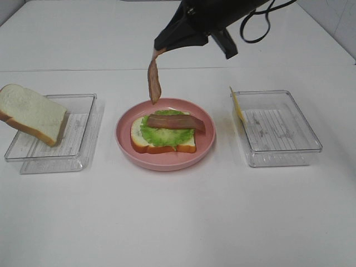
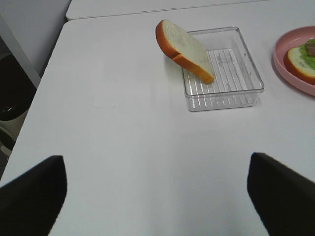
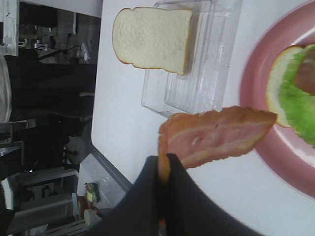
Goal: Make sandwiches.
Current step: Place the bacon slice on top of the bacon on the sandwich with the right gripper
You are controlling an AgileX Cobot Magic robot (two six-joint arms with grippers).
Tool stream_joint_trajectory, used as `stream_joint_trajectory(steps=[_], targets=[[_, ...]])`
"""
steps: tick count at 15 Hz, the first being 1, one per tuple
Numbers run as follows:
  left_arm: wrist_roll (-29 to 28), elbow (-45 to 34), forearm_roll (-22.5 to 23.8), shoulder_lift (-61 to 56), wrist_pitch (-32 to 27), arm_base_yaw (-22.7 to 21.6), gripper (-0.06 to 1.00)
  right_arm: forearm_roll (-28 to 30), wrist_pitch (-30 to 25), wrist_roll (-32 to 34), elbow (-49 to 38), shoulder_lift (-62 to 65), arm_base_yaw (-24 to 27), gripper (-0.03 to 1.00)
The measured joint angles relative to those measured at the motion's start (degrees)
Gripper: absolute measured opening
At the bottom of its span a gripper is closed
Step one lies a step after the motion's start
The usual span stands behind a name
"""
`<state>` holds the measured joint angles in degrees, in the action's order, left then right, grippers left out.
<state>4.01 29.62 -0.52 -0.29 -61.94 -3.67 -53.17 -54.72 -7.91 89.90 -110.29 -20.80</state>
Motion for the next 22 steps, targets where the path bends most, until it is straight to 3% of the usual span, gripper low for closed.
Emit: stream_joint_trajectory(steps=[6, 12, 15, 22], targets=[[0.00, 0.00, 0.00, 0.00, 0.00, 0.00, 0.91, -3.50, -0.97, -1.49, 13.58, -15.01, -5.61, 0.02], [0.00, 0.00, 0.00, 0.00, 0.00, 0.00, 0.91, -1.26, -1.26, -1.43, 15.99, -21.20, -5.73, 0.02], [0.00, 0.00, 0.00, 0.00, 0.00, 0.00, 0.91, 9.05, 0.00, 2.35, 15.99, -21.60, -5.61, 0.02], [0.00, 0.00, 0.00, 0.00, 0.00, 0.00, 0.91, 18.11, -0.92, 6.65, 15.99, -21.60, -3.50, 0.02]])
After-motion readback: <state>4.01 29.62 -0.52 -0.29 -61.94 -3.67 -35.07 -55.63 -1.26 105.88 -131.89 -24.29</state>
